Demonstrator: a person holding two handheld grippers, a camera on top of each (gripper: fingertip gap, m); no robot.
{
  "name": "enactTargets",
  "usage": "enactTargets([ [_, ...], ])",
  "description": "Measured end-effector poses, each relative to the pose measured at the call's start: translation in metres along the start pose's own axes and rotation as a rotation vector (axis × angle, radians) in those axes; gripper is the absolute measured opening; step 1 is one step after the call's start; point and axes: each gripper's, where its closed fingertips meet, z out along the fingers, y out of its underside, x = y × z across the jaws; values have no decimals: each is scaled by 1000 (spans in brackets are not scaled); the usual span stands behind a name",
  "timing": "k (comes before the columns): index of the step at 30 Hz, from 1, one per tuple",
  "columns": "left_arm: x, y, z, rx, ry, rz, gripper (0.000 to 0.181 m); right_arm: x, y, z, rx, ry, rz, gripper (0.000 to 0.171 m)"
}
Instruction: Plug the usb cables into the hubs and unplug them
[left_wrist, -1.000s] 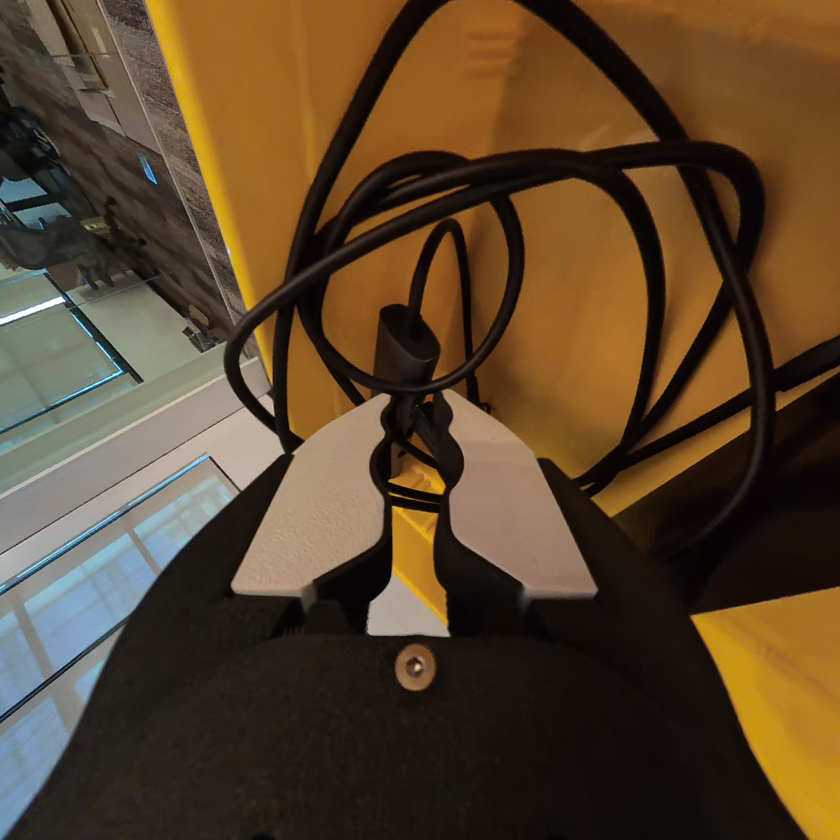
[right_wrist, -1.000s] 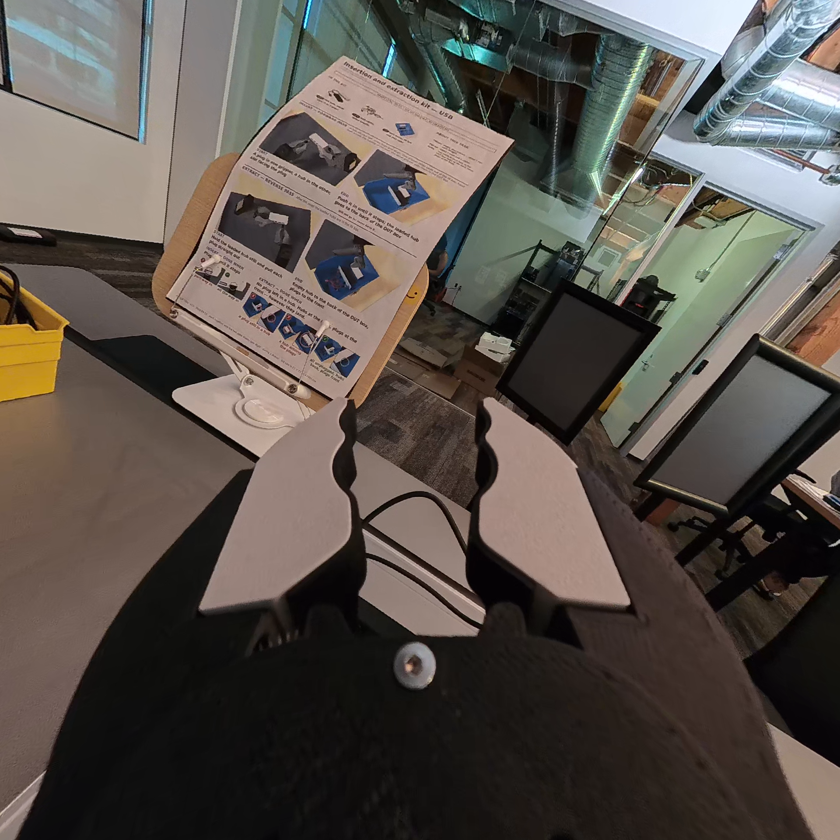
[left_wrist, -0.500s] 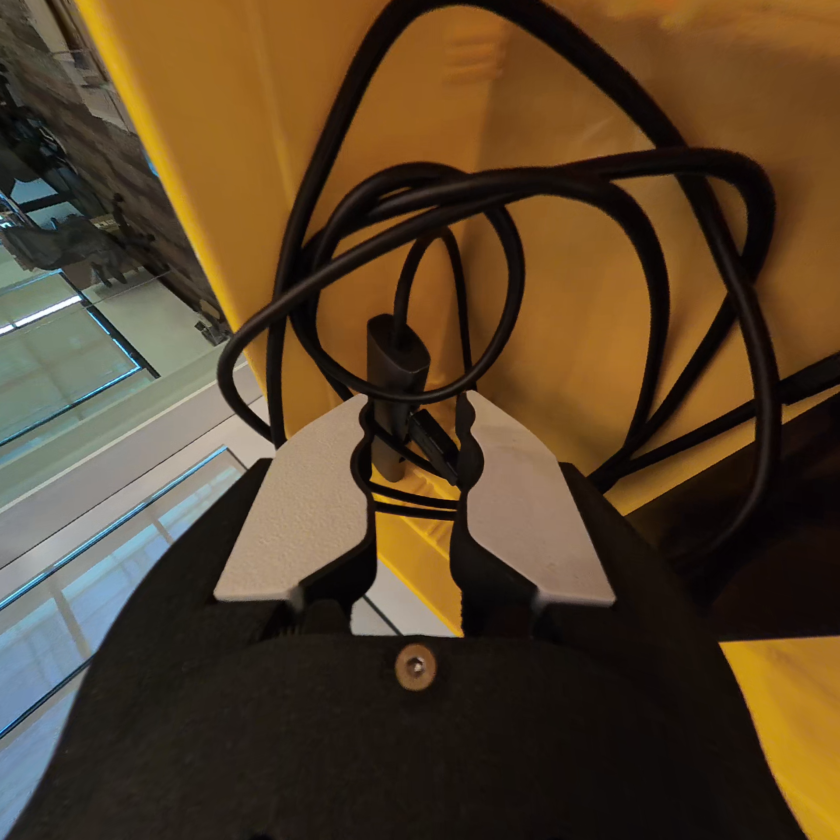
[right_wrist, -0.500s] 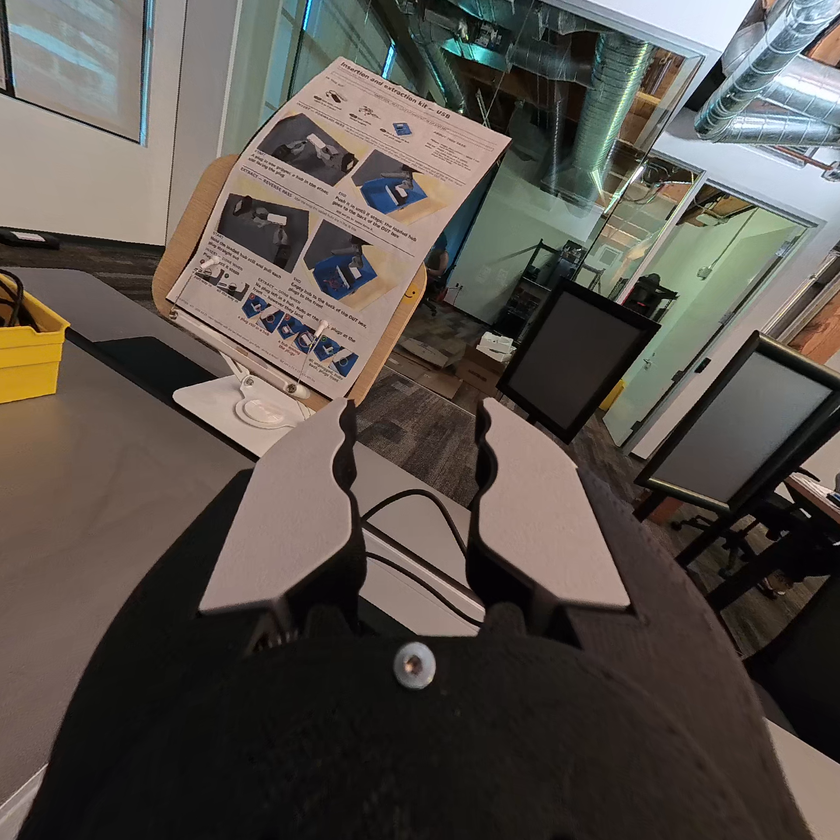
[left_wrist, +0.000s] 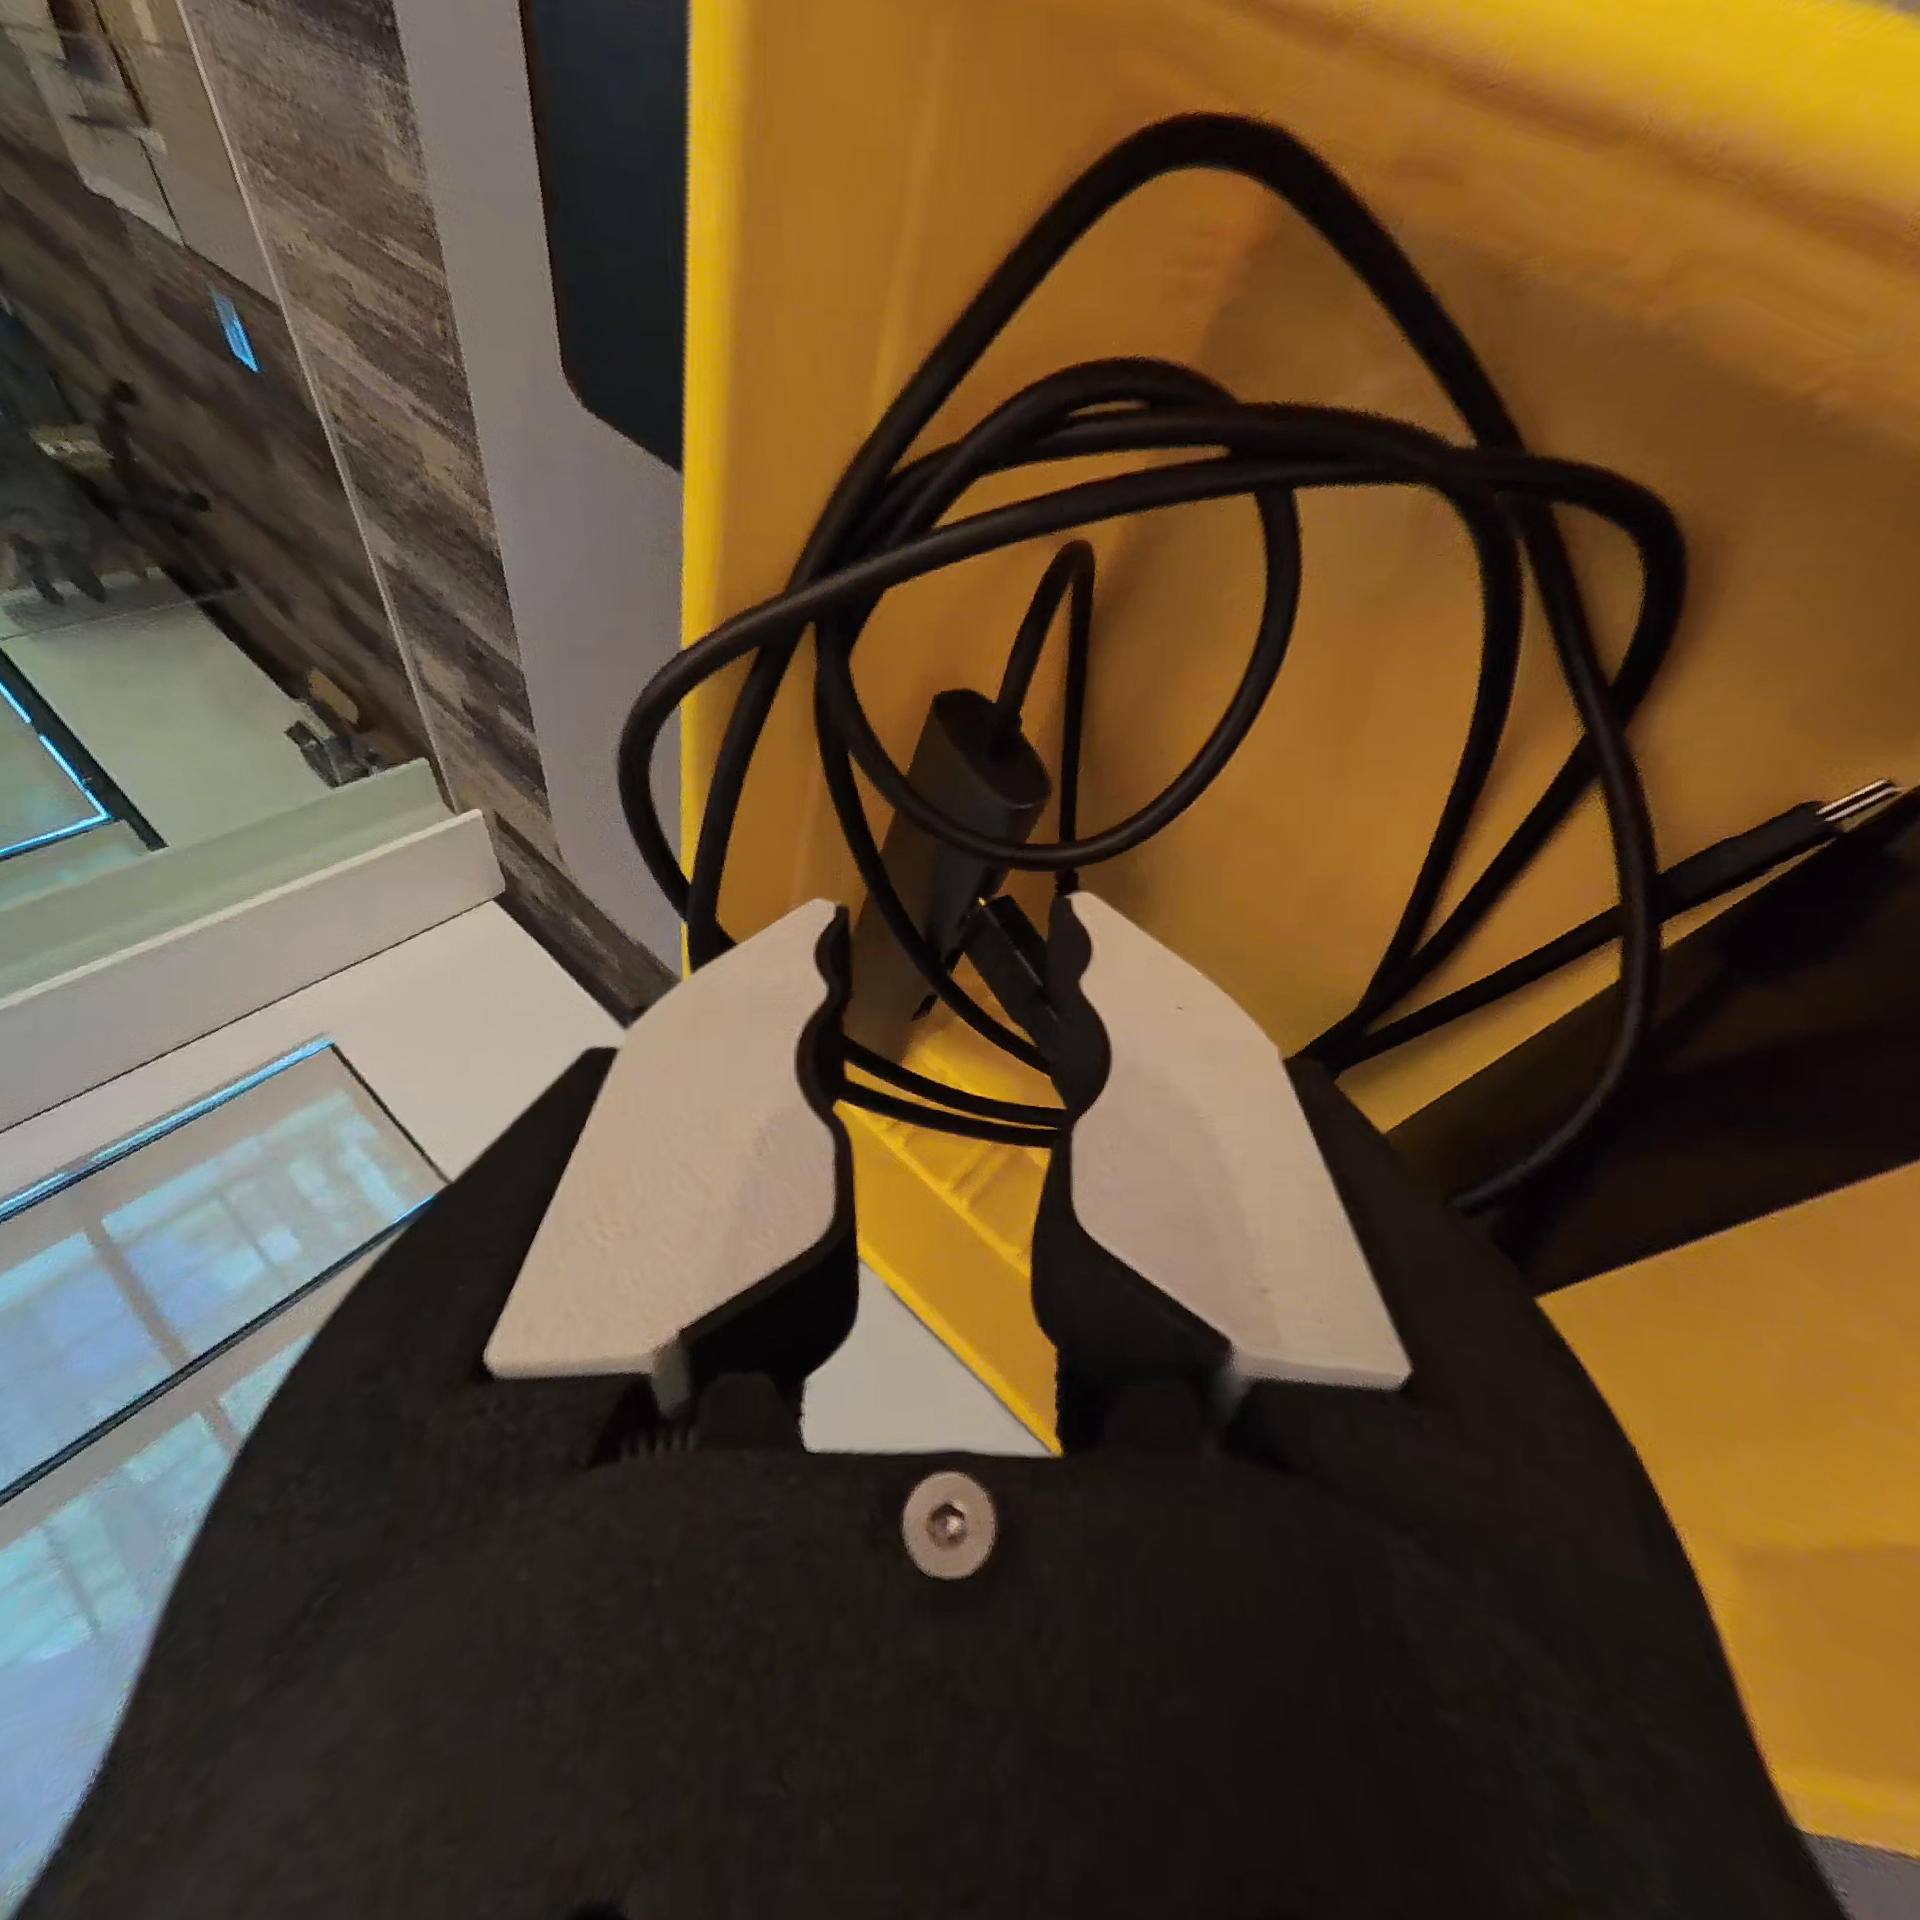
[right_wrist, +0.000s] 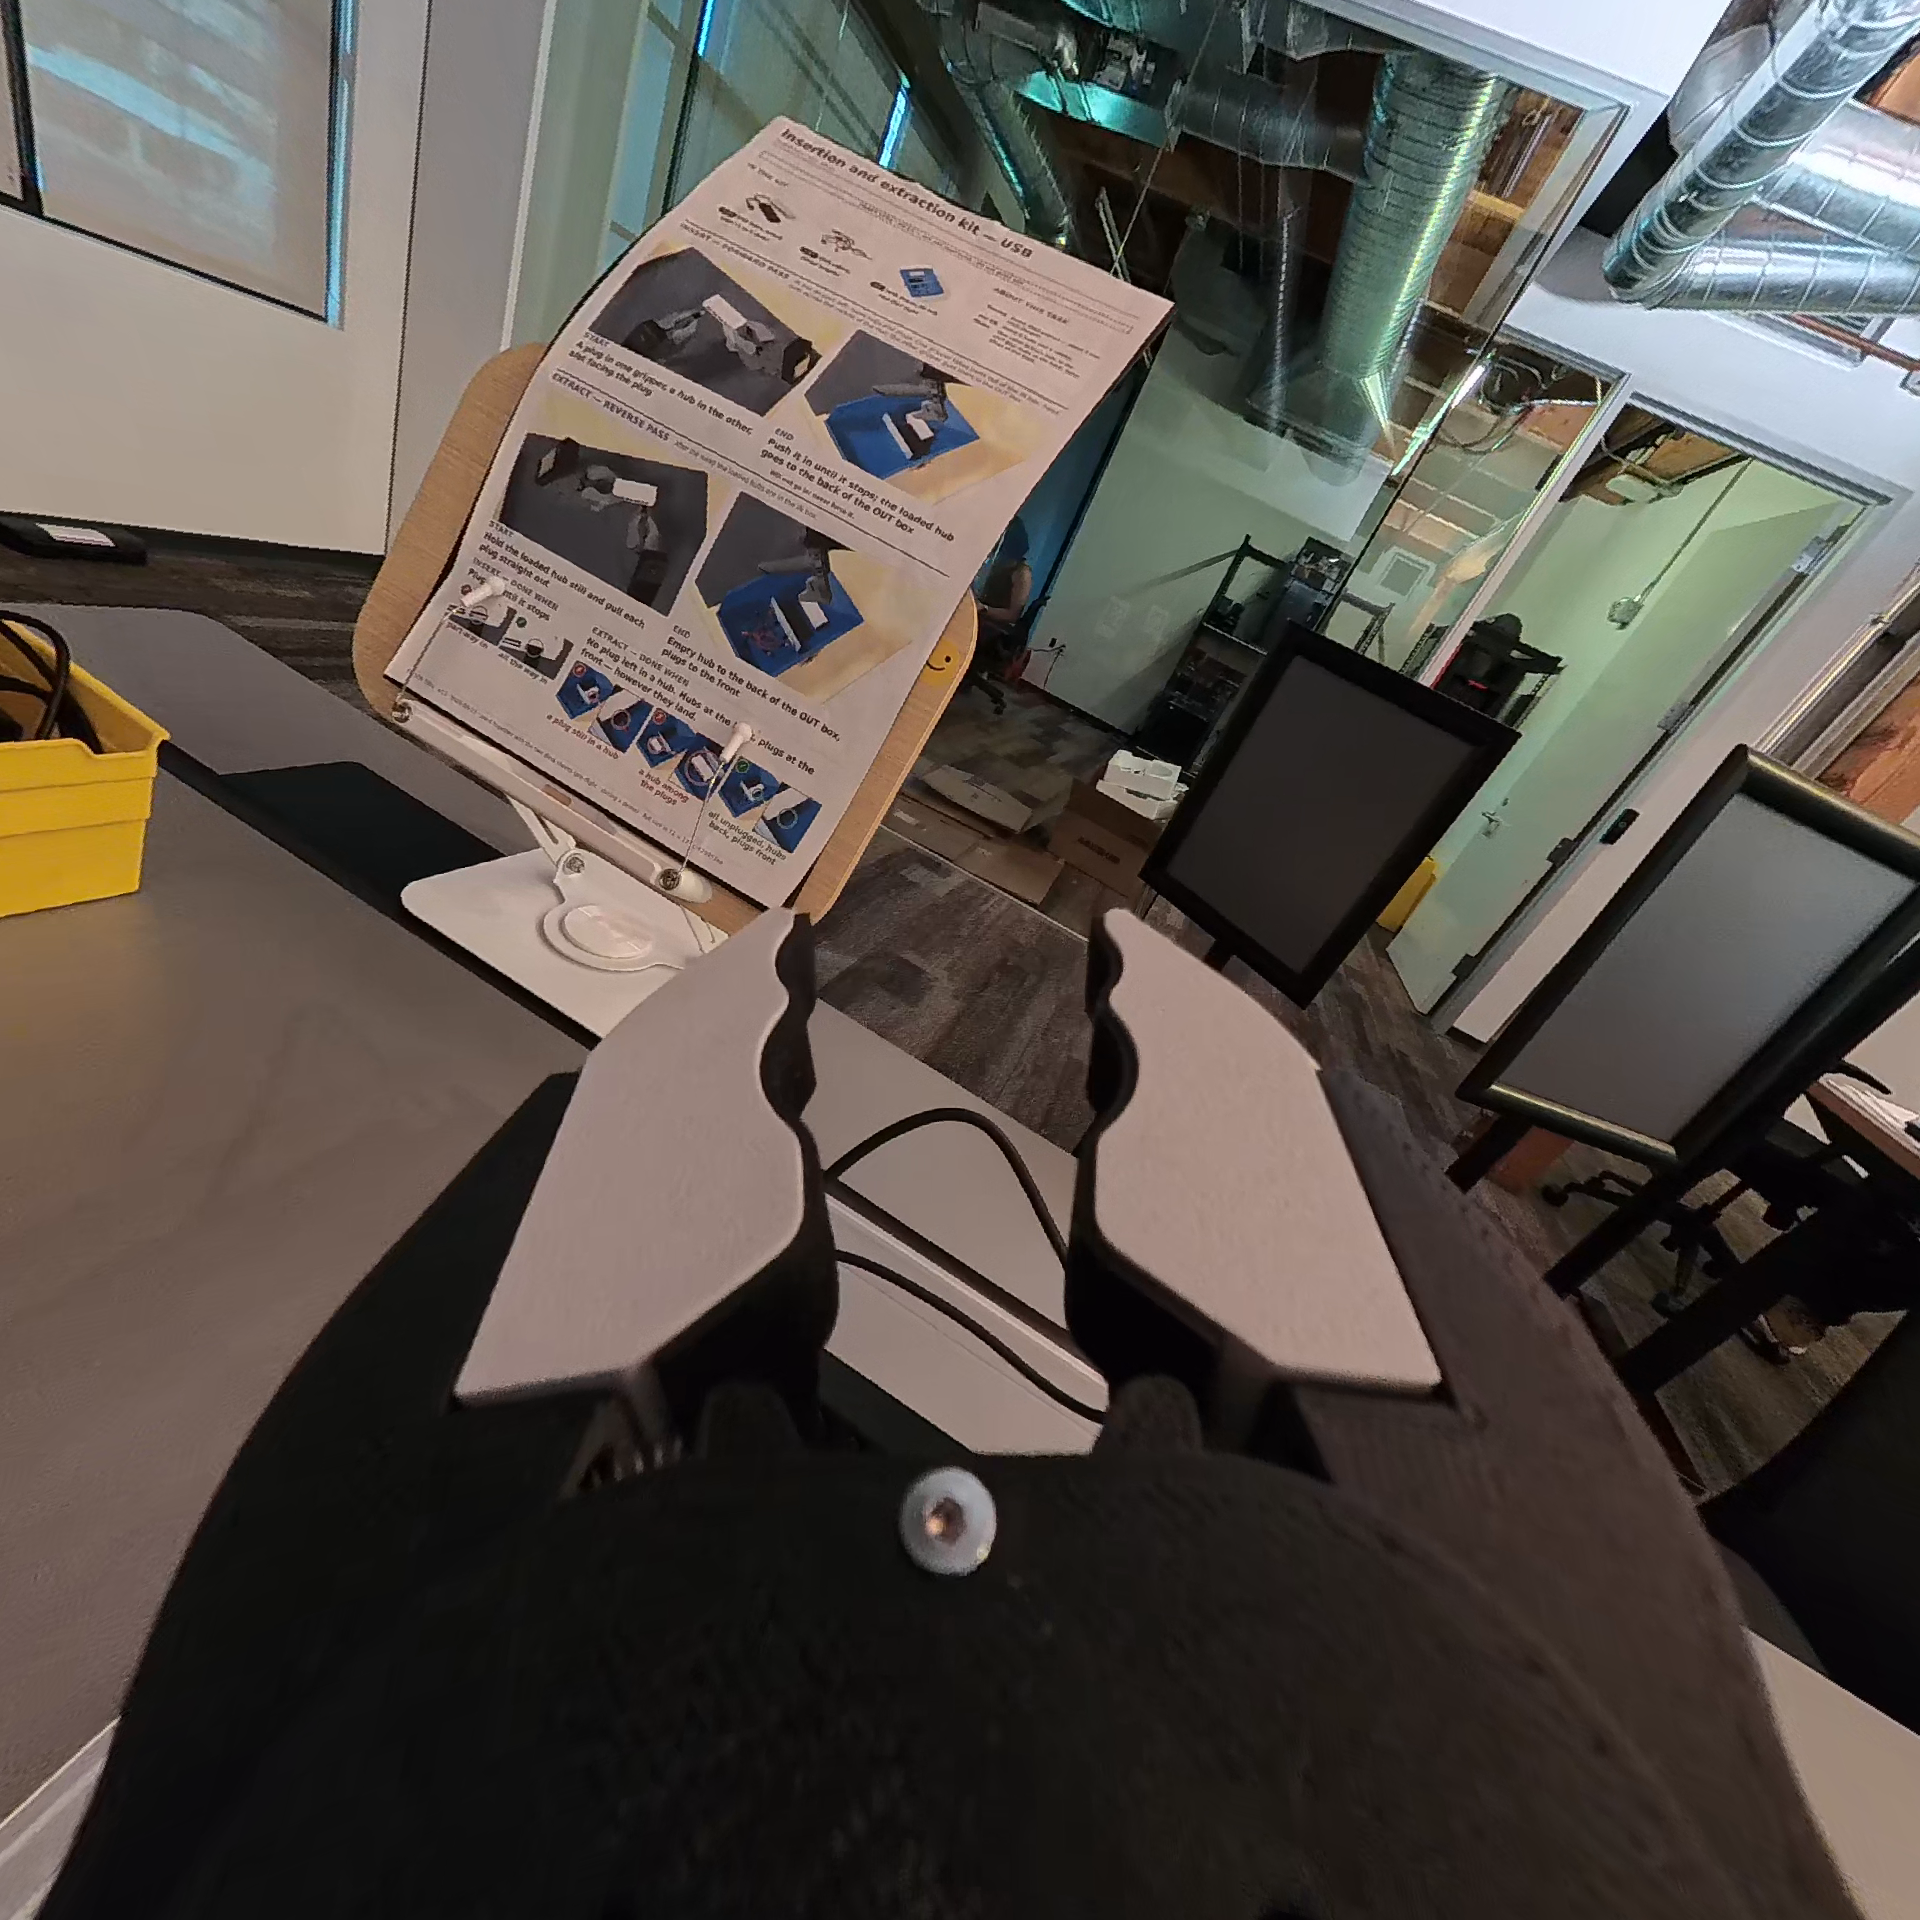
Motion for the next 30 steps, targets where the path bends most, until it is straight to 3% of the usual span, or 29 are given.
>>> enactTargets([
  [9,10,-3,21,-88,-37,97,36,-1,2,-1,-11,-7,-7,51],
  [20,10,-15,20,-20,-71,169,41,-5,6,2,-34,-25,-19,51],
  [30,2,-6,29,-150,-104,250,37,-7,10,5,-60,-34,-36,51],
])
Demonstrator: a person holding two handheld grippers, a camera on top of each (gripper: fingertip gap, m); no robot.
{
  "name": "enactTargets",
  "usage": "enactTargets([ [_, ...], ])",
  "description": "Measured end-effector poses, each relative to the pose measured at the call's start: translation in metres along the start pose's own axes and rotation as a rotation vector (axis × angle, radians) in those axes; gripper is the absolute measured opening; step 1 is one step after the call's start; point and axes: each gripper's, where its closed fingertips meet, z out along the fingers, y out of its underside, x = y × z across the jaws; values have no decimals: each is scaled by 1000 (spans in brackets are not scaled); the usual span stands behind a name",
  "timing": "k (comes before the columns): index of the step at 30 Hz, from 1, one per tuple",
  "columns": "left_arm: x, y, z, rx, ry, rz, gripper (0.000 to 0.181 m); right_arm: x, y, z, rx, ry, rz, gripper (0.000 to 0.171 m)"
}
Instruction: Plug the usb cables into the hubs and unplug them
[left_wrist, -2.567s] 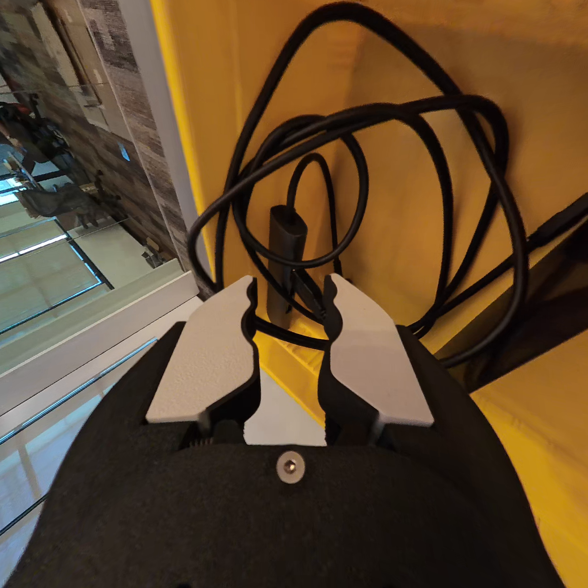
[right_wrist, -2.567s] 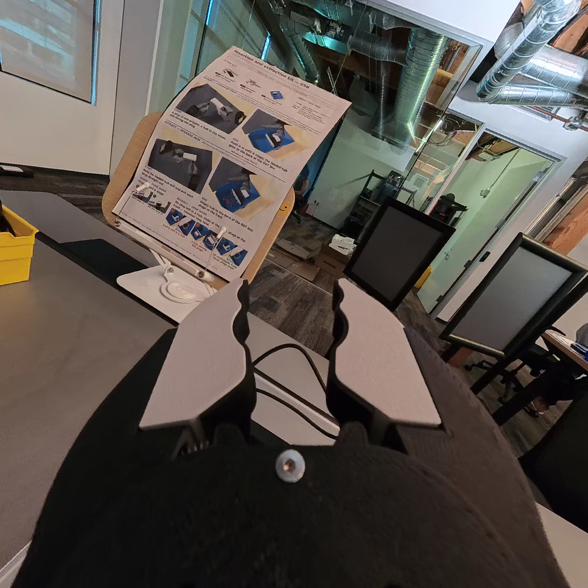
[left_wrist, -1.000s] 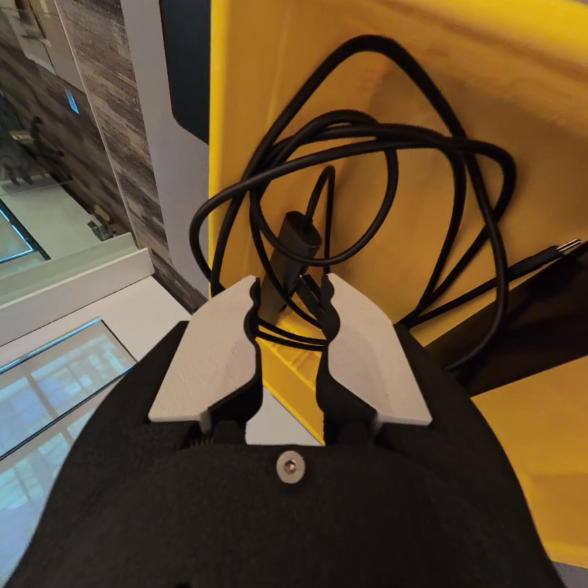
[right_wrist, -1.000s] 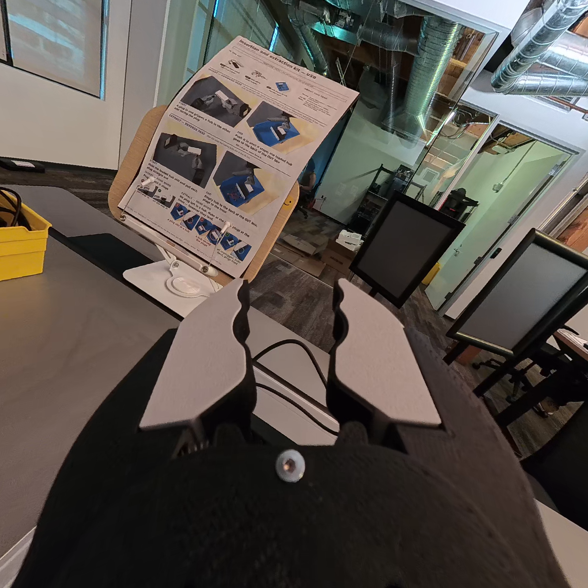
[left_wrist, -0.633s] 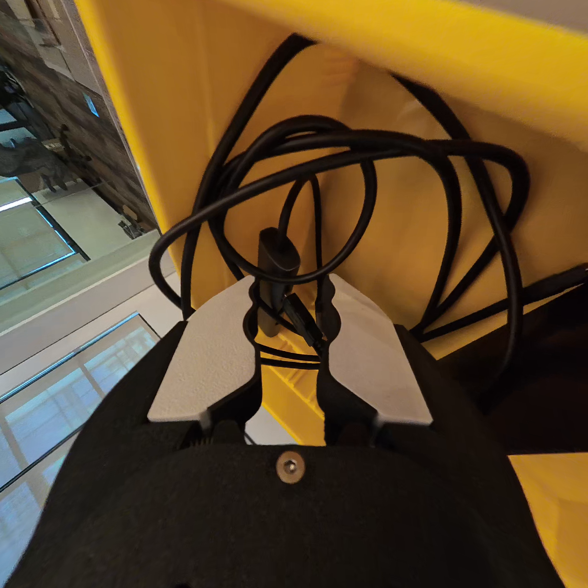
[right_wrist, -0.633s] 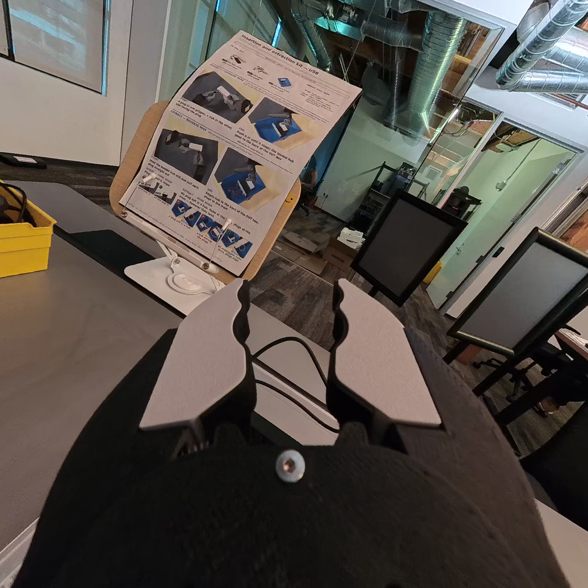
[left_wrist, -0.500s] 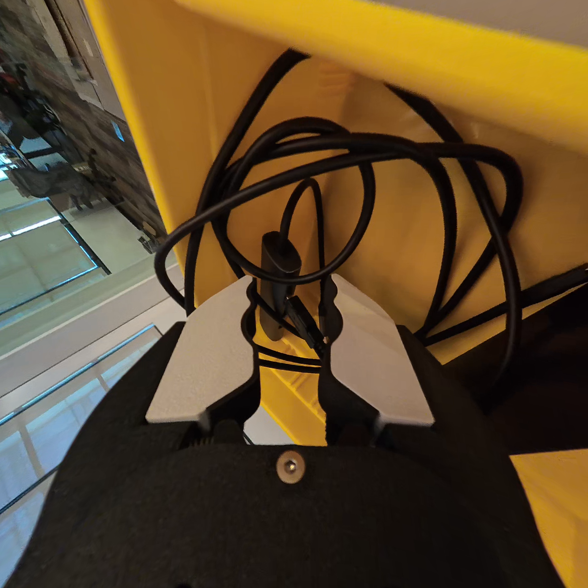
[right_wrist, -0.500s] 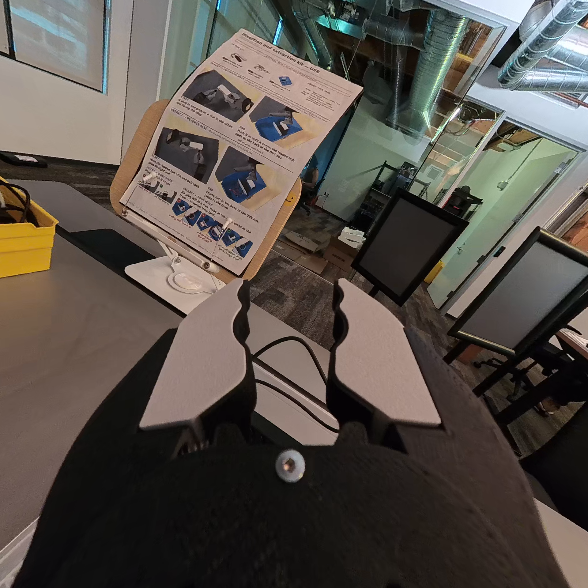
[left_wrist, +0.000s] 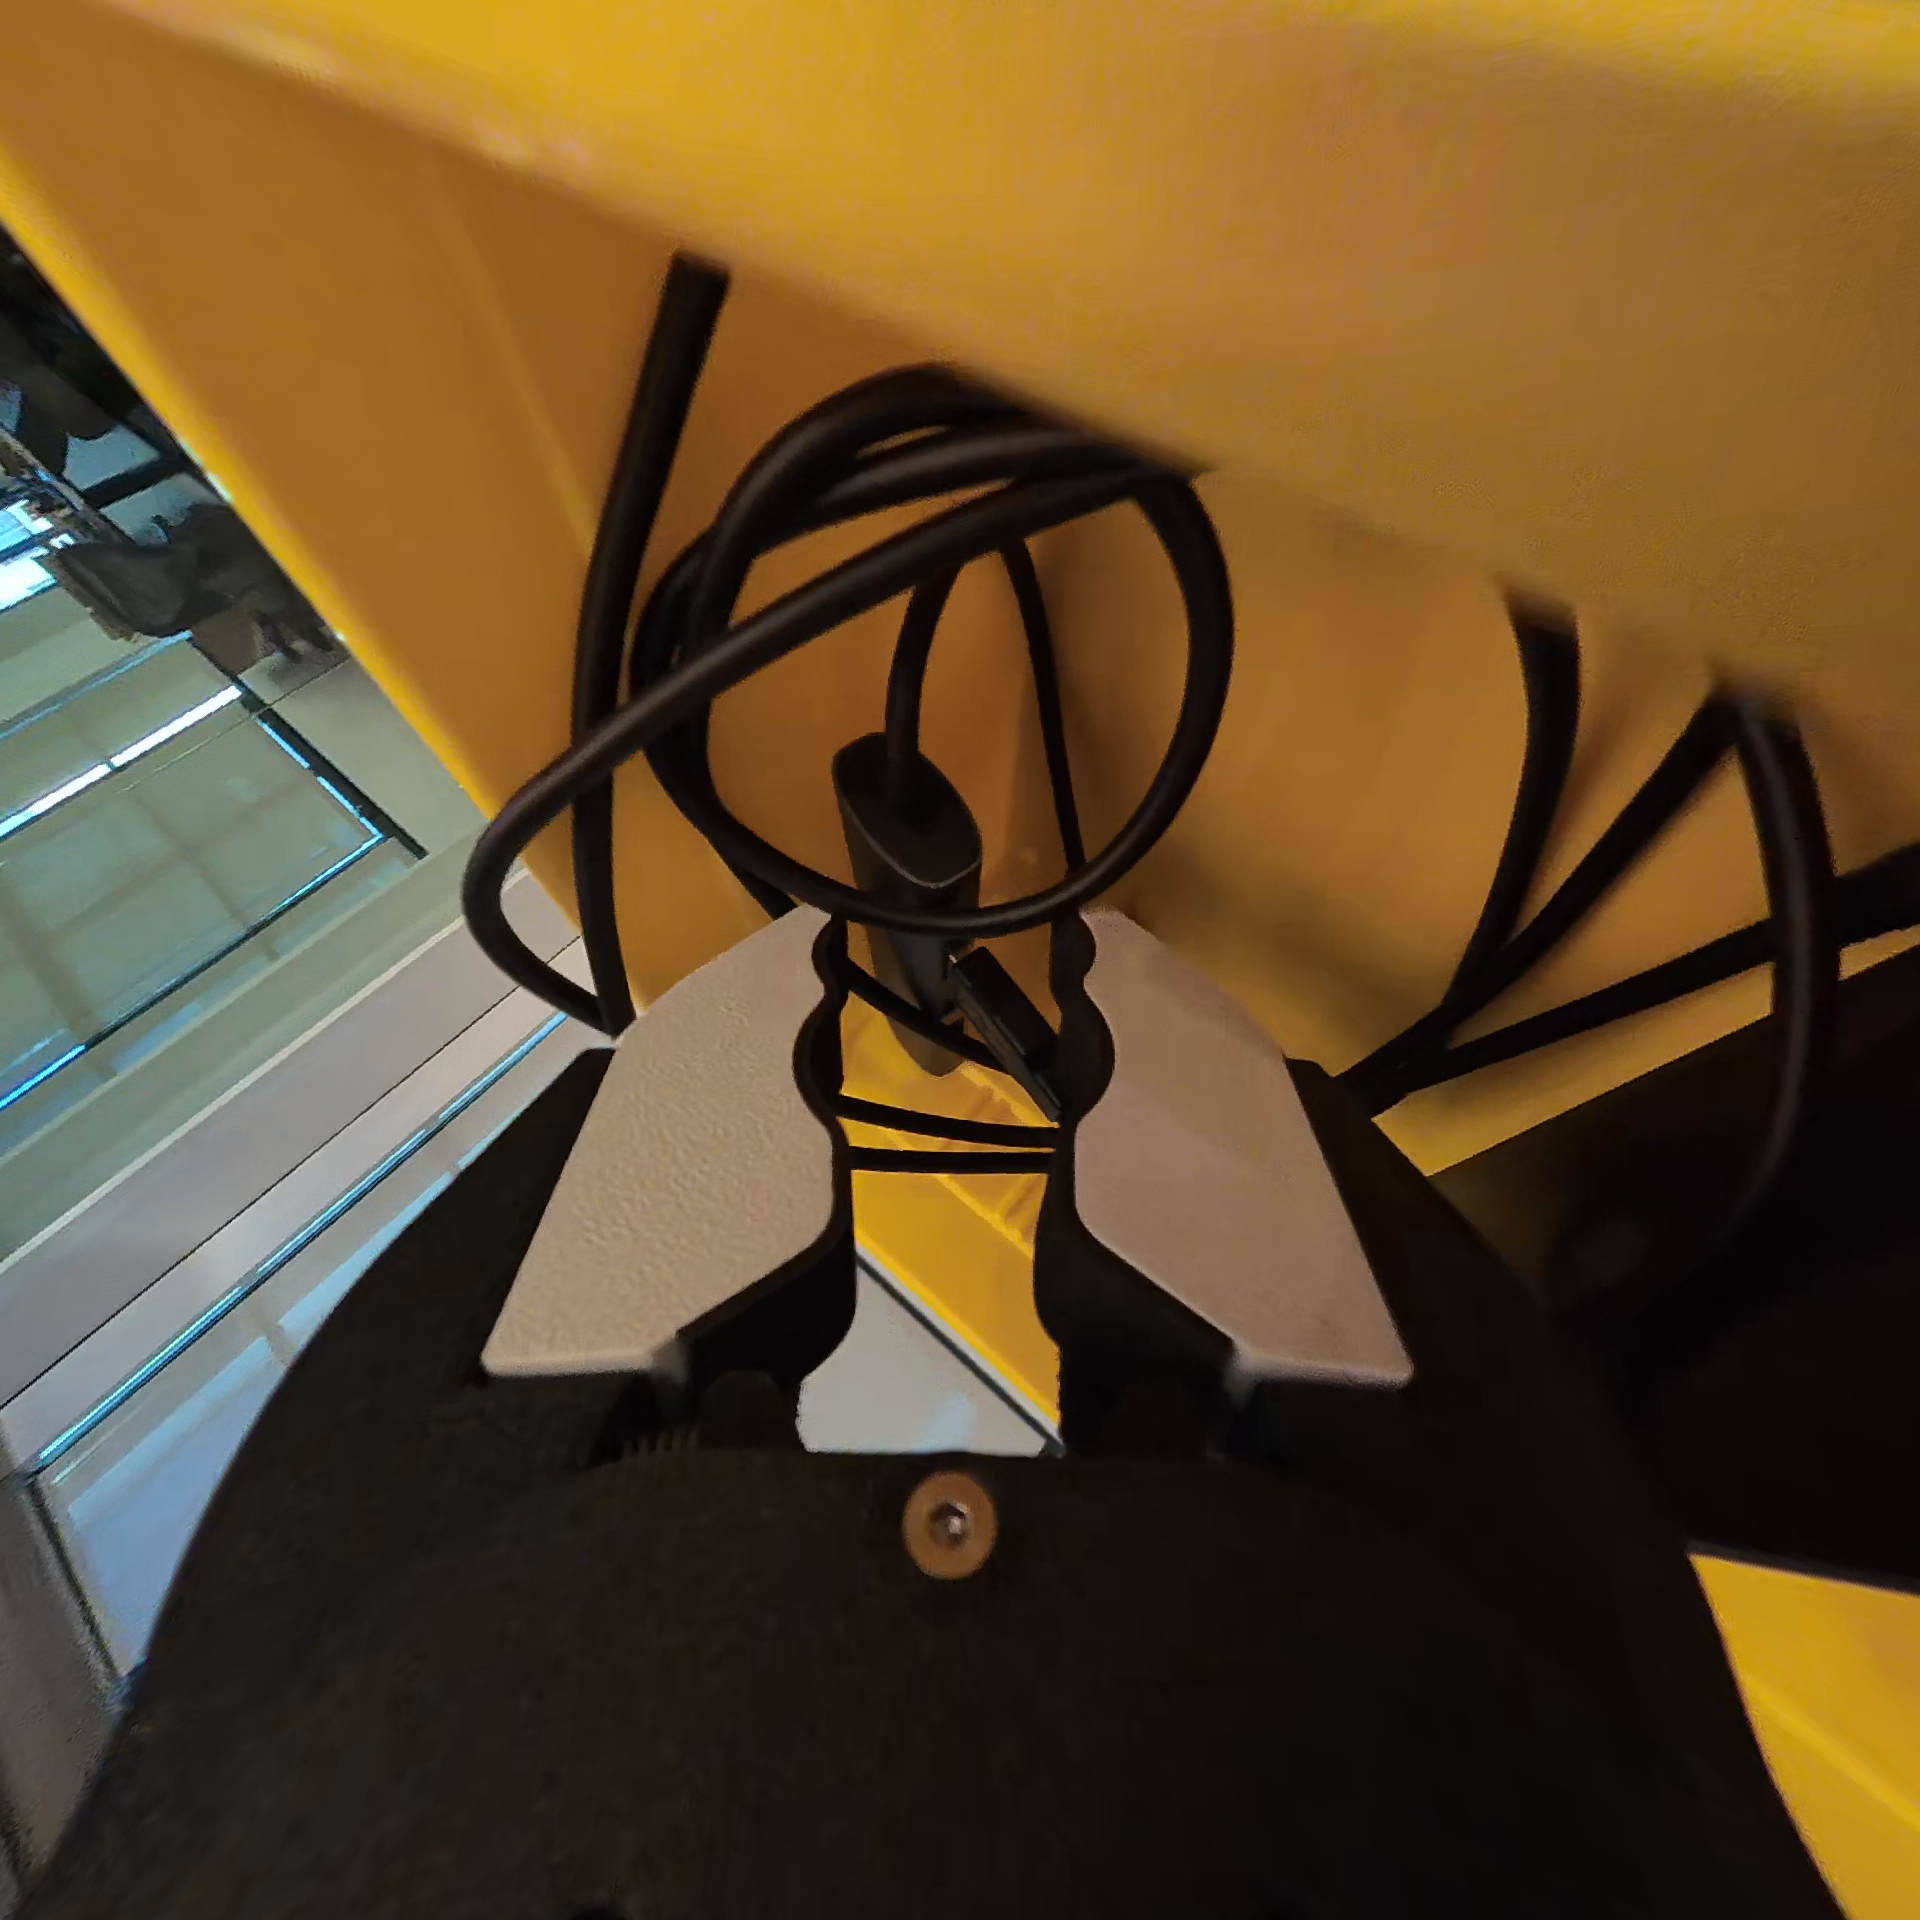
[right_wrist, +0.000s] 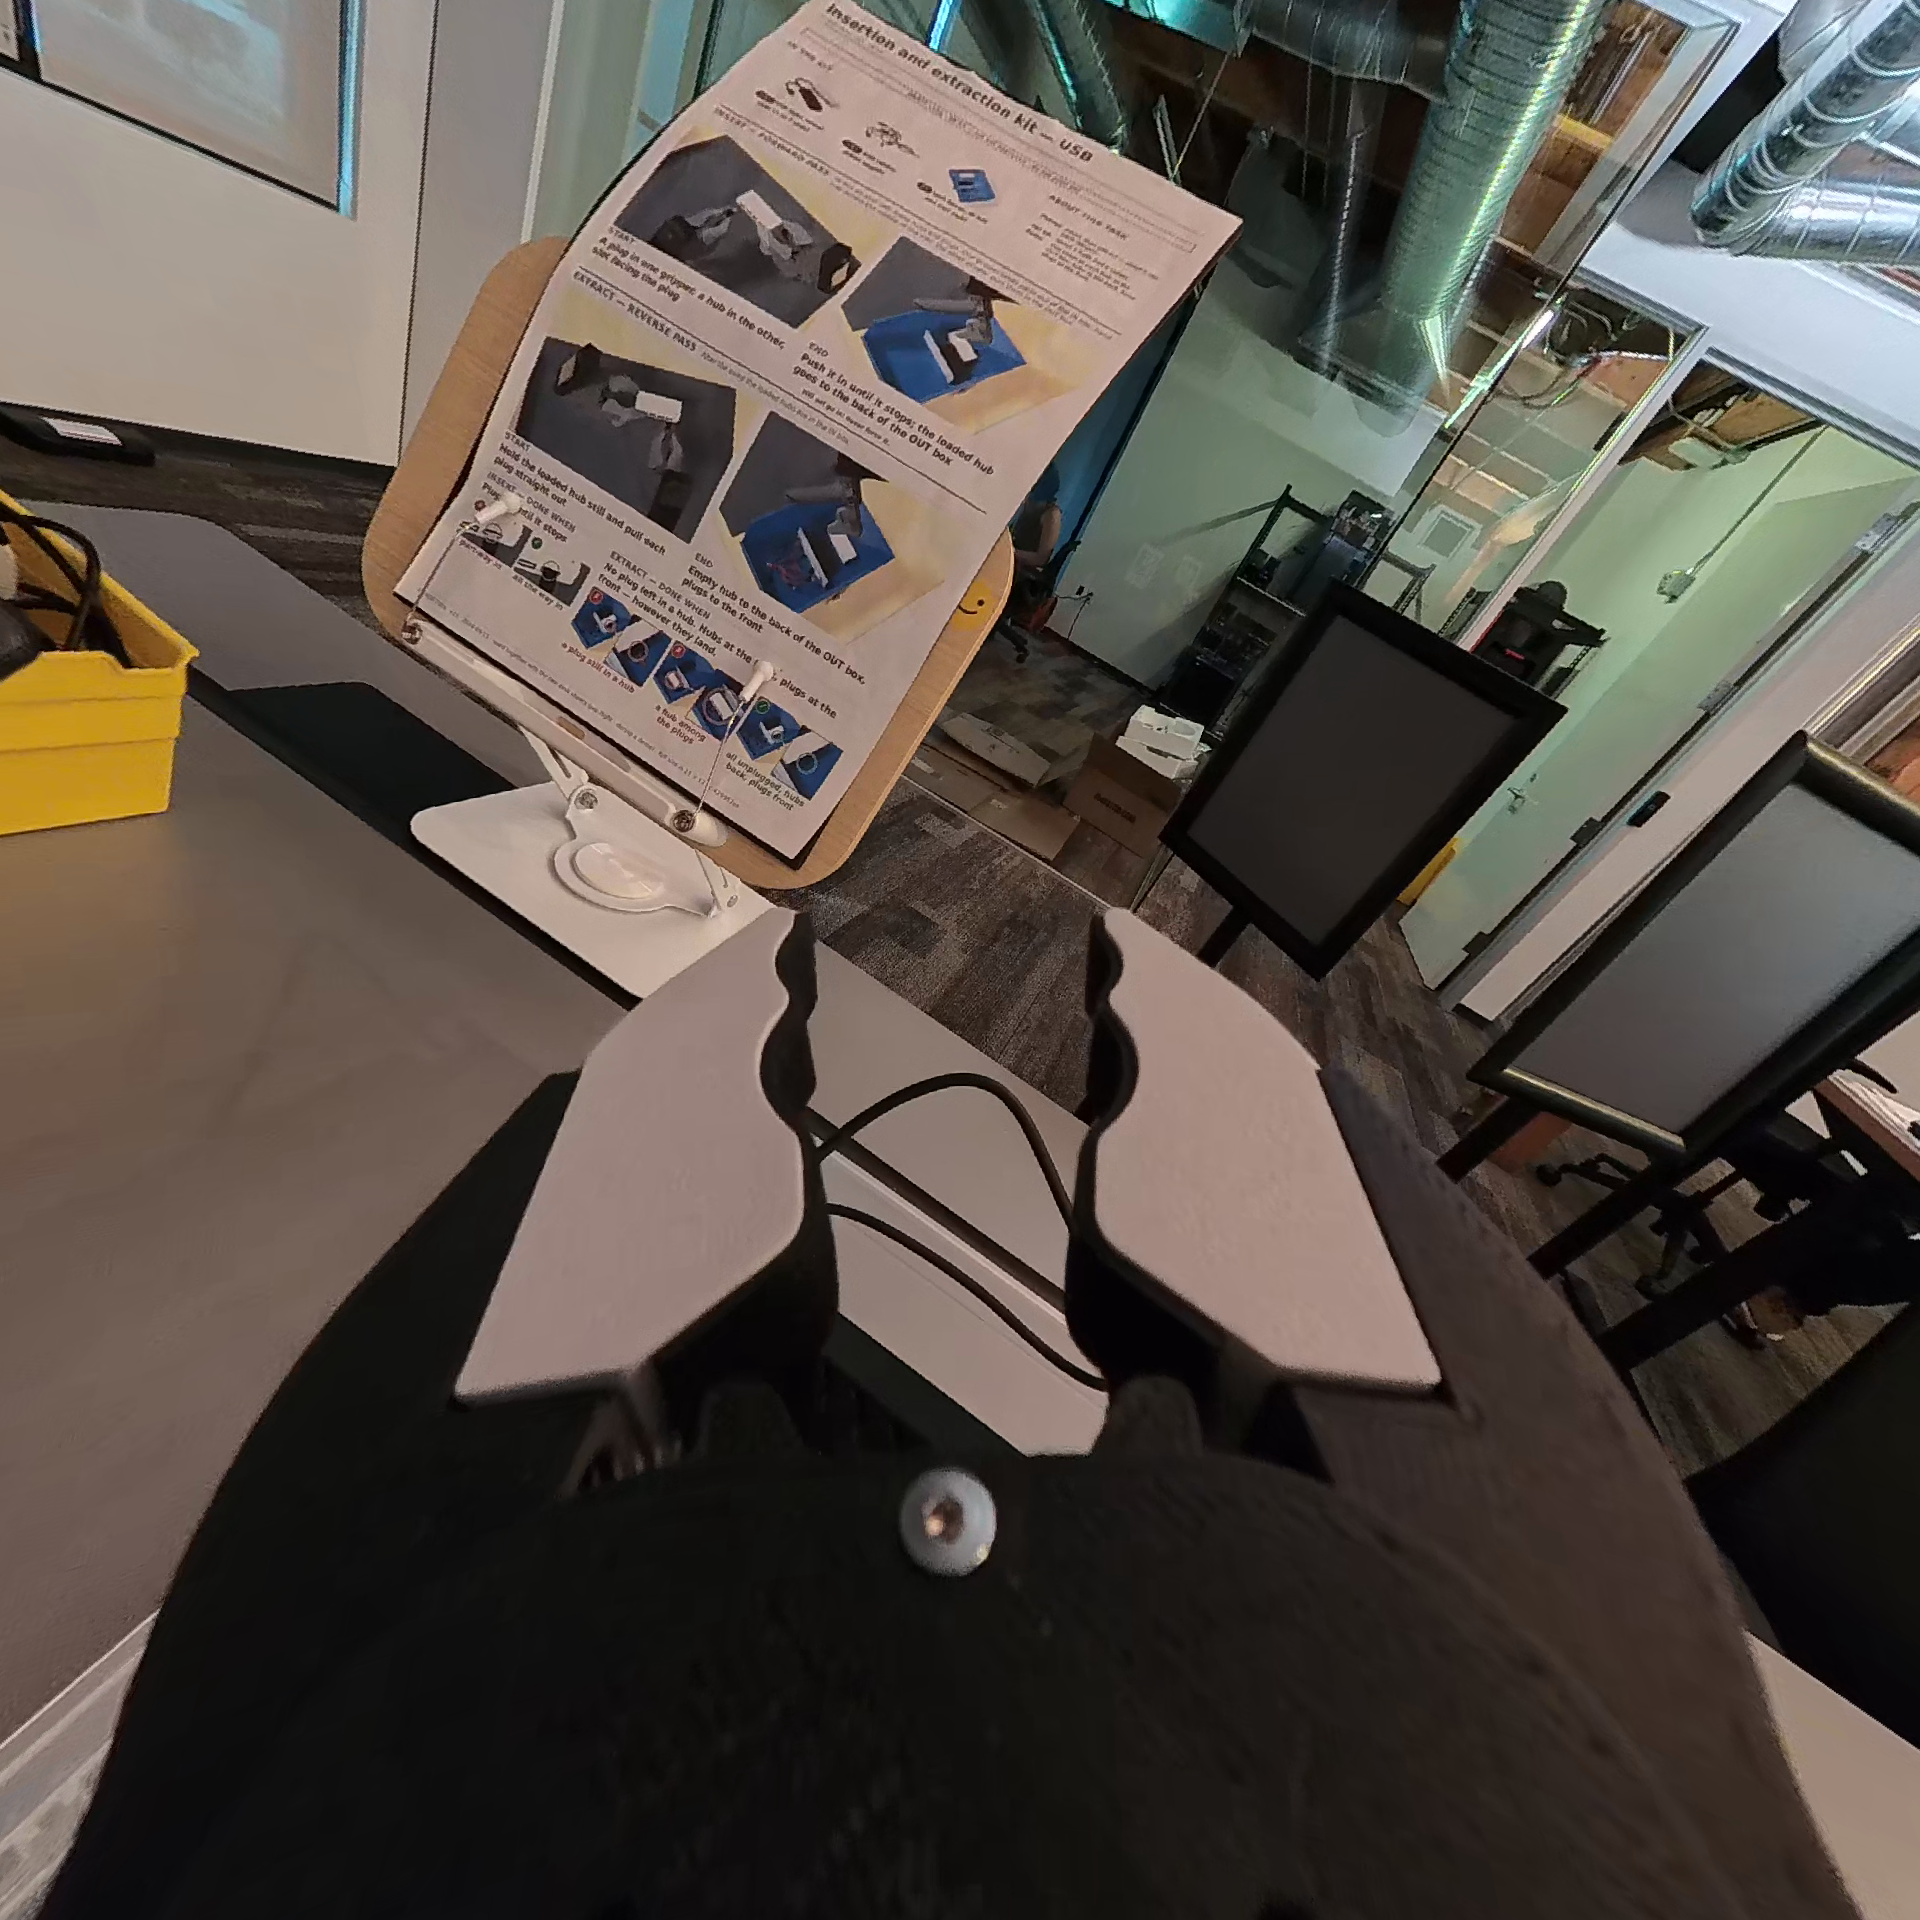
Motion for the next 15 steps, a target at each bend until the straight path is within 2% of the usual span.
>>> enactTargets([
  [4,-6,0,6,-14,-34,-30,34,-2,1,1,-6,-5,-7,51],
  [7,-8,1,11,-27,-57,-42,16,-3,2,1,-12,-7,-14,51],
  [15,-7,5,10,-5,-48,-84,15,-3,3,2,-15,-11,-12,51],
])
